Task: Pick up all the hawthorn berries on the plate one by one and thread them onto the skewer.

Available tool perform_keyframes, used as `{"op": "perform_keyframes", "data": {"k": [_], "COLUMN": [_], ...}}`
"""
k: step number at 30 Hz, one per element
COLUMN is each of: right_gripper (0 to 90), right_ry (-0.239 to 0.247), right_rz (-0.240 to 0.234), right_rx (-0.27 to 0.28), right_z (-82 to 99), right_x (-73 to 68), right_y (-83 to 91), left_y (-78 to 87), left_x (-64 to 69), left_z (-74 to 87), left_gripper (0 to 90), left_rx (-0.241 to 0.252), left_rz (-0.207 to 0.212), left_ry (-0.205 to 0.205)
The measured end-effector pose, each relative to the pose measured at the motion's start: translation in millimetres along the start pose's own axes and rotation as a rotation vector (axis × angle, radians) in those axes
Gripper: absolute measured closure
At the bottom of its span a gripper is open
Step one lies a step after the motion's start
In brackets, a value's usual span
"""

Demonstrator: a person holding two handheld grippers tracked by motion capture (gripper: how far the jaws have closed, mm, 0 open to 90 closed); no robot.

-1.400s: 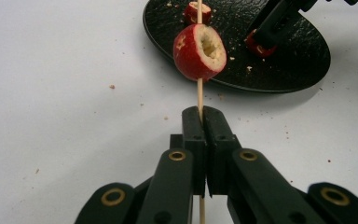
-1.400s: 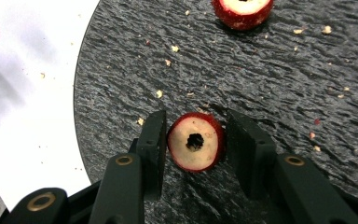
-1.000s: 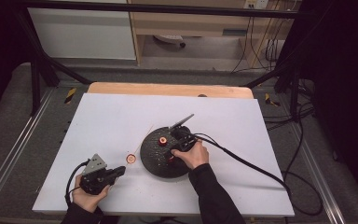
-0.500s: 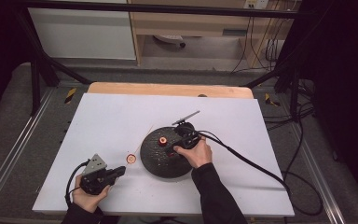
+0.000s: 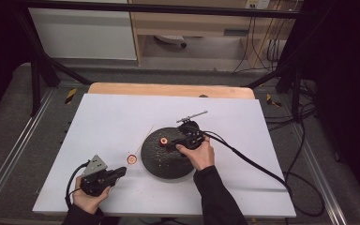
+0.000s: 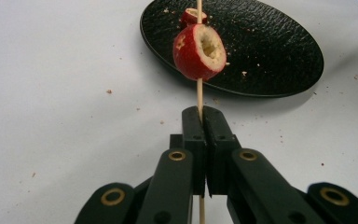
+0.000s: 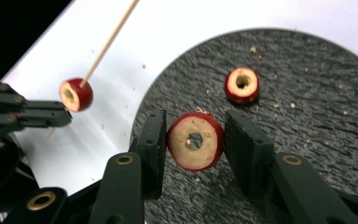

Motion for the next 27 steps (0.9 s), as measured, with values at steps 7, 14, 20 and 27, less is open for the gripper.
{"op": "perform_keyframes", "data": {"k": [7, 14, 20, 27], "right_gripper": [60.5, 60.5, 60.6, 60.6], "right_ry": [0.016, 0.023, 0.02, 0.011], "right_rz": [-0.033, -0.063, -0.082, -0.114], "right_rx": [0.098, 0.213, 0.325, 0.448], "right_z": [-1.7, -1.5, 0.5, 4.6], "right_x": [1.0, 1.5, 3.7, 6.4], "right_y": [8.9, 17.1, 22.4, 25.7], "left_y": [0.4, 0.9, 0.8, 1.5], "left_x": [1.2, 2.4, 4.7, 6.8], "left_z": [-0.3, -0.6, -0.6, -1.6], "left_gripper": [88.1, 88.1, 88.1, 88.1], "left_rx": [0.003, 0.008, 0.011, 0.02], "left_rz": [0.003, 0.003, 0.006, 0.007], "left_ry": [-0.001, 0.001, -0.004, -0.001]}}
Point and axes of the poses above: each handheld gripper's, and its own axes: y roughly backward along the jaws, z roughly out of its underside, x roughly to its right, the point moved 5 cm from there along -y, roughly forward along the jaws, and after that the axes turned 14 degrees about -z, right-handed, at the moved point
